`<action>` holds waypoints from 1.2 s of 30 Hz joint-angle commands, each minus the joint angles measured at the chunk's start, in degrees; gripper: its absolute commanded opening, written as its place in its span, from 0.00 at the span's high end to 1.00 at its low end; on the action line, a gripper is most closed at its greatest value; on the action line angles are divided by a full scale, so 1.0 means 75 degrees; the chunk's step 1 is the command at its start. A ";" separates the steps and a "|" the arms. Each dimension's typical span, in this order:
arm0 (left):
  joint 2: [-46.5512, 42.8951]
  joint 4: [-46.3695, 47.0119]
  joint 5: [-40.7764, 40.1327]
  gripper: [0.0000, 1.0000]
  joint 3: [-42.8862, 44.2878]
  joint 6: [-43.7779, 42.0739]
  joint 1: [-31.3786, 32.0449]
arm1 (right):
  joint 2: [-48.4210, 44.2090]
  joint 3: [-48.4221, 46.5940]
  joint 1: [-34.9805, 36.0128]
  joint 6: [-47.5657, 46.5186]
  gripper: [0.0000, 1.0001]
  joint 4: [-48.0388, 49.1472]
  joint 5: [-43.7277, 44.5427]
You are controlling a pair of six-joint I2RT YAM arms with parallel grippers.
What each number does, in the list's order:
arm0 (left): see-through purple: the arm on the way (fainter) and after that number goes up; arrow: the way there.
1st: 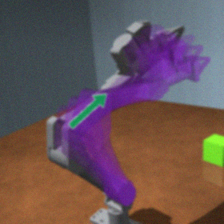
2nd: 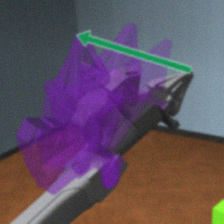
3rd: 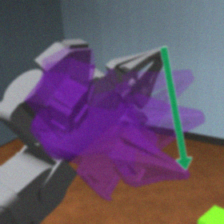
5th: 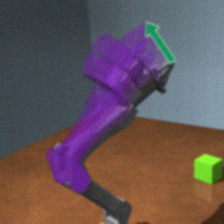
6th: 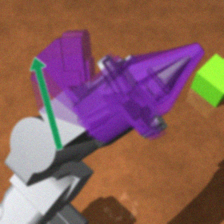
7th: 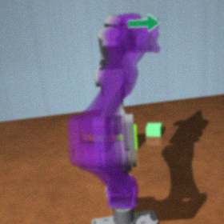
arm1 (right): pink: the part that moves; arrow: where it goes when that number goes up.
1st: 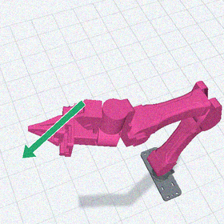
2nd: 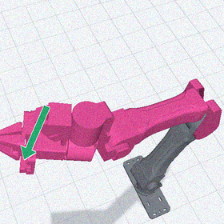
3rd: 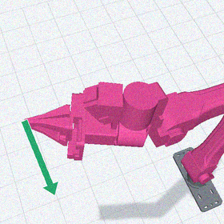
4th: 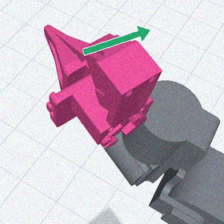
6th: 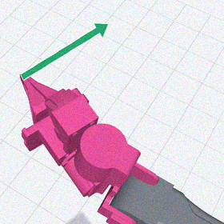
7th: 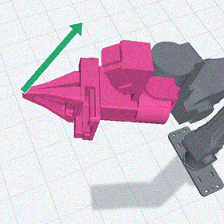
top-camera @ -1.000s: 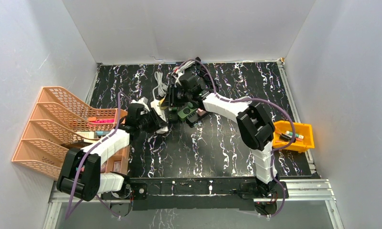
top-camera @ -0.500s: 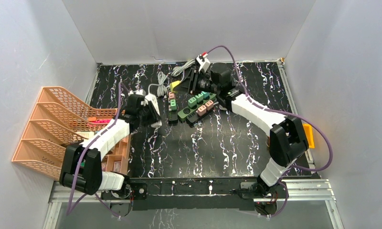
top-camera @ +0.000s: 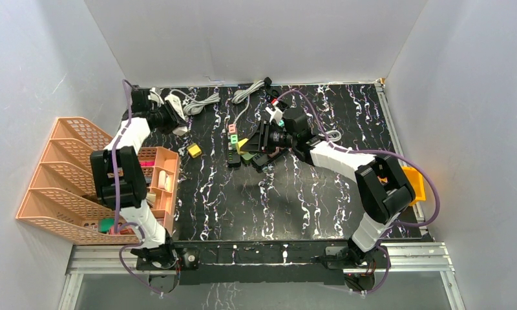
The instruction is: Pull the plug off the socket
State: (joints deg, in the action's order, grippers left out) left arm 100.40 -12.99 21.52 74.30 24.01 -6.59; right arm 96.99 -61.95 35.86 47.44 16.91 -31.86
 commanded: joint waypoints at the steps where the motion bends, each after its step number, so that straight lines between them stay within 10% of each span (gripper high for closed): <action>1: 0.1125 -0.0142 0.1662 1.00 0.1103 -0.0413 -0.0440 | 0.0008 0.0039 0.0070 0.0036 1.00 0.0827 -0.0281; 11: 0.3605 -0.0952 0.1979 0.93 0.3184 -0.0663 -0.1194 | 0.2656 -0.2362 0.1342 -0.0452 1.00 -0.0346 0.0310; 17: 0.3701 -0.1298 0.0797 0.57 0.3320 -0.0624 -0.1193 | 0.4391 -0.4239 0.1785 -0.0156 1.00 -0.0720 0.0197; 19: 0.3595 -0.1430 0.0537 0.04 0.3455 -0.0511 -0.1196 | 0.4876 -0.4896 0.1866 -0.0080 1.00 -0.0890 0.0172; 27: 0.2488 -0.1532 0.0437 0.02 0.3647 -0.0666 -0.1196 | 0.6008 -0.5899 0.1920 0.0135 0.99 -0.0998 0.0210; 30: 0.2066 -0.1494 0.1029 0.02 0.3781 -0.1083 -0.1185 | 0.6130 -0.6118 0.1921 0.0007 0.77 -0.1121 0.0158; 34: 0.1314 -0.1013 0.1318 0.01 0.3401 -0.1532 -0.1119 | 0.5945 -0.6189 0.1939 -0.0797 0.12 -0.1217 0.0105; 36: 0.0738 -0.0434 0.1609 0.02 0.2878 -0.1425 -0.1119 | 0.5648 -0.5951 0.1944 -0.1291 0.02 -0.1150 0.0202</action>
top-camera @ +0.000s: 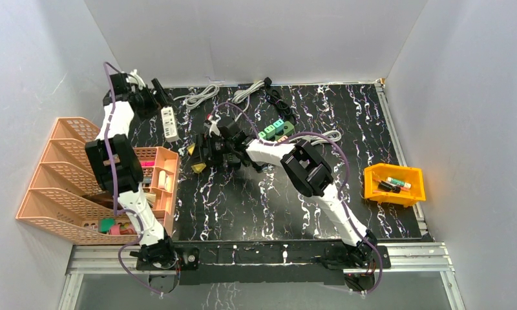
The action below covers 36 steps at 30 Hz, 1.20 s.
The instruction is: Pull the plug off the socket
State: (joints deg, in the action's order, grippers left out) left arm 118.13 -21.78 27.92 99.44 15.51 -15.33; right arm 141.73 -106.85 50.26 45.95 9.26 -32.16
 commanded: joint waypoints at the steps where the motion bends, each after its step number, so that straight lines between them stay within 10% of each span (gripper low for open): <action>1: -0.1965 0.1028 0.1004 0.02 -0.0762 -0.0305 0.0050 | -0.0628 0.0304 0.0025 -0.1354 0.02 -0.0021 0.0374; 6: -0.3445 0.2316 0.2699 0.02 -0.1689 -0.0442 0.0052 | -0.2061 0.2707 0.0037 -0.3528 0.02 0.1763 0.0889; 12: -0.2914 0.0093 0.5372 0.02 0.0130 -0.1662 0.0089 | -0.2535 0.3984 0.0025 -0.5746 0.02 0.2241 0.1401; 18: -0.2923 -0.1821 0.5126 0.02 0.1502 -0.2952 0.0556 | -0.2002 0.3876 -0.0082 -0.6181 0.02 0.2486 0.1283; 36: -0.4214 -0.1615 0.4209 0.02 0.0852 -0.3154 0.1288 | -0.1330 0.2734 -0.0281 -0.6840 0.02 0.2120 0.1436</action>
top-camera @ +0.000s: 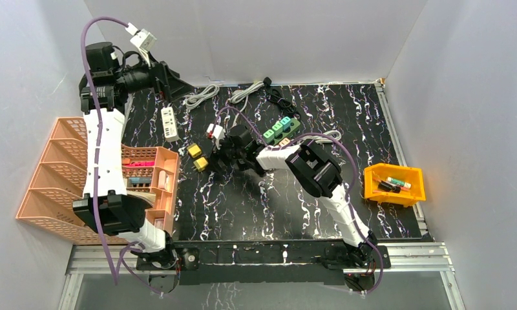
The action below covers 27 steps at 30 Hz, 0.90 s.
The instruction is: Pull the plug off the socket
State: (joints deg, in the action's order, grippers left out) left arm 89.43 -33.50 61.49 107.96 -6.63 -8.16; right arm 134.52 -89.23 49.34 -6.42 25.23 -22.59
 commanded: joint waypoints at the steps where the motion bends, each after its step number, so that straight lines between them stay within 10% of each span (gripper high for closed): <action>1: -0.0426 -0.0060 -0.0382 0.02 -0.0354 -0.0230 0.0410 | -0.0500 0.0612 -0.0147 0.0218 0.02 0.0307 0.0241; 18: -0.0858 -0.0309 -0.0948 0.02 -0.0582 -0.0681 0.1089 | 0.0142 -0.0234 -0.0399 0.0008 0.02 -0.0369 0.0530; 27: -0.1270 -0.0064 -0.0941 0.02 -0.1260 -0.0506 0.1171 | -0.0446 0.1426 0.0089 0.1080 0.02 0.0354 -0.0078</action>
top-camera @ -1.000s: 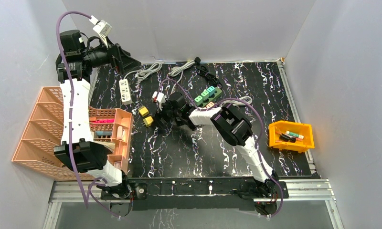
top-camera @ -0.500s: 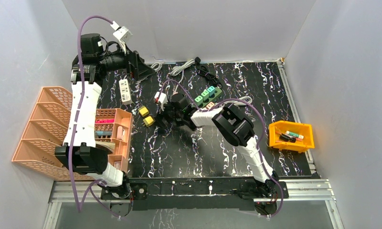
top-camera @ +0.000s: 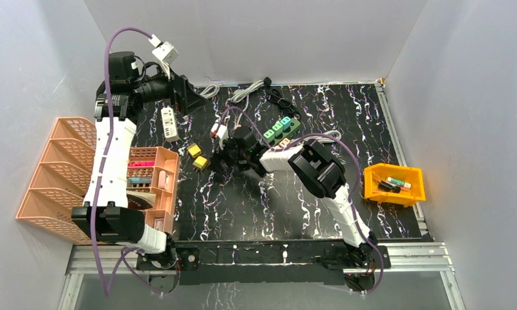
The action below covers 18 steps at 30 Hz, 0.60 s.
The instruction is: Pull the plug off the socket
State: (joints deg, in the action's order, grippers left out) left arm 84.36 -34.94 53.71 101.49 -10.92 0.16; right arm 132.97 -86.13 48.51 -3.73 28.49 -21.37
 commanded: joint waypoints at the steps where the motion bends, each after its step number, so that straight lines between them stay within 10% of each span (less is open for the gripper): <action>1: -0.0693 0.0319 0.0173 0.01 -0.0608 0.0171 0.0081 | -0.0241 0.1252 0.0204 0.0881 0.02 0.0155 -0.0270; 18: -0.1285 0.0649 -0.0033 0.02 -0.1548 0.0536 0.0540 | -0.0161 0.1087 0.0235 0.1617 0.02 -0.0811 0.0021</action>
State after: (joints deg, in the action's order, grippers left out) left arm 76.62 -31.11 53.08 90.24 -7.42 3.66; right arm 129.36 -78.67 50.85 4.64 31.90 -22.00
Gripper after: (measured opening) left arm 0.983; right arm 0.983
